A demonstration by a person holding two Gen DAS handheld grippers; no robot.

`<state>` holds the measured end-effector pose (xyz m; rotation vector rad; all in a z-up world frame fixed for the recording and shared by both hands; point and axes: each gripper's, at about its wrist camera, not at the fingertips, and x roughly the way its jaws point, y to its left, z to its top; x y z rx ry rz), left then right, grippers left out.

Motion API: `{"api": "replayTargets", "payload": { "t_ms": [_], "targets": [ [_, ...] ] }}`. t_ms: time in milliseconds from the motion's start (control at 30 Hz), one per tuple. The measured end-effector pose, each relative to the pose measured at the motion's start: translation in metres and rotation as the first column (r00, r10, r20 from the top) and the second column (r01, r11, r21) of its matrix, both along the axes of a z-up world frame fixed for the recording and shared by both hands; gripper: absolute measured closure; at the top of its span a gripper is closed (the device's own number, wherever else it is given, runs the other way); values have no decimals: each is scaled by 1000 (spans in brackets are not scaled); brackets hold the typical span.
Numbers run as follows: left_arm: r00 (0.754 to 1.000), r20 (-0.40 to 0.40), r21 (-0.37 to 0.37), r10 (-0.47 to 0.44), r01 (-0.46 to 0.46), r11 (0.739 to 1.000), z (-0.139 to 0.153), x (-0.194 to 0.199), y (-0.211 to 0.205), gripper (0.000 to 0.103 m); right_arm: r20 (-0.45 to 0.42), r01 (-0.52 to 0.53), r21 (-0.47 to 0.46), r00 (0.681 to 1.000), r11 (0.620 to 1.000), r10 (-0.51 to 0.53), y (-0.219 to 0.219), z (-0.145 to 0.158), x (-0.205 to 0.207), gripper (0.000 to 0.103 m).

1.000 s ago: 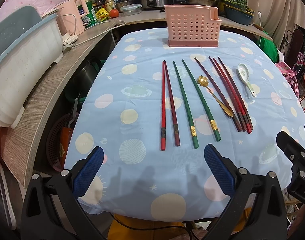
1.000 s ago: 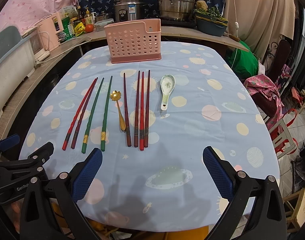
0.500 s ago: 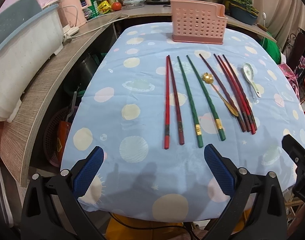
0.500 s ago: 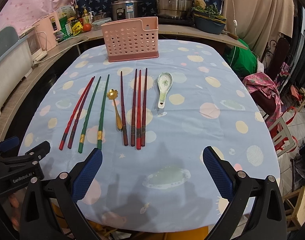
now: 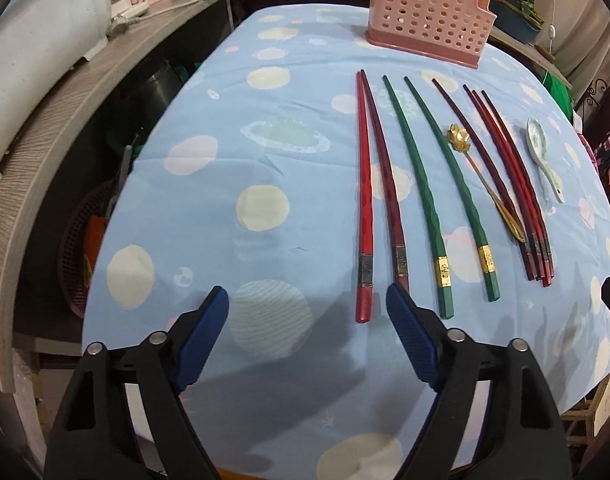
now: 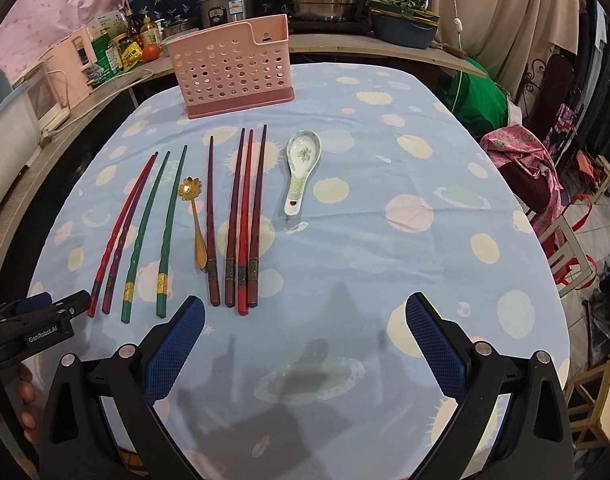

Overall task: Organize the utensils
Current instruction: 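Grasp a red chopstick with the left tool while the right tool grasps the white ceramic spoon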

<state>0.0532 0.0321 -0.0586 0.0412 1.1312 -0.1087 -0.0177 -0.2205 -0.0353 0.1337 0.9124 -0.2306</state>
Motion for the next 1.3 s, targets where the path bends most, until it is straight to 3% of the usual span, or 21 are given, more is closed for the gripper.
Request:
{"api": "replayTargets", "payload": {
  "t_ms": [200, 433, 500, 767, 833, 1000, 1067, 1300],
  "targets": [
    [1000, -19, -9, -20, 19, 1000, -9, 9, -4, 44, -11, 3, 6, 1000, 1000, -3, -5, -3, 8, 7],
    [997, -8, -50, -72, 72, 996, -5, 12, -8, 90, -6, 5, 39, 1000, 999, -5, -16, -8, 28, 12],
    [997, -9, -55, -72, 72, 996, -5, 13, -8, 92, 2, 5, 56, 1000, 998, -5, -21, -9, 38, 17],
    [997, 1, -46, -73, 73, 996, -6, 14, -10, 92, -5, 28, 240, 1000, 970, -28, -50, -24, 83, 59],
    [997, 3, -44, -73, 73, 996, -6, 14, -10, 92, -7, 29, 274, 1000, 961, -29, -53, -27, 92, 65],
    [998, 3, -44, -69, 70, 997, -6, 15, -11, 92, -16, 22, 297, 1000, 955, -18, -54, -37, 105, 77],
    [998, 3, -44, -69, 69, 997, -6, 15, -11, 92, -20, 20, 306, 1000, 952, -14, -55, -40, 107, 87],
    [998, 10, -42, -69, 69, 997, -6, 15, -11, 92, -20, 11, 328, 1000, 945, -5, -57, -49, 108, 91]
  ]
}}
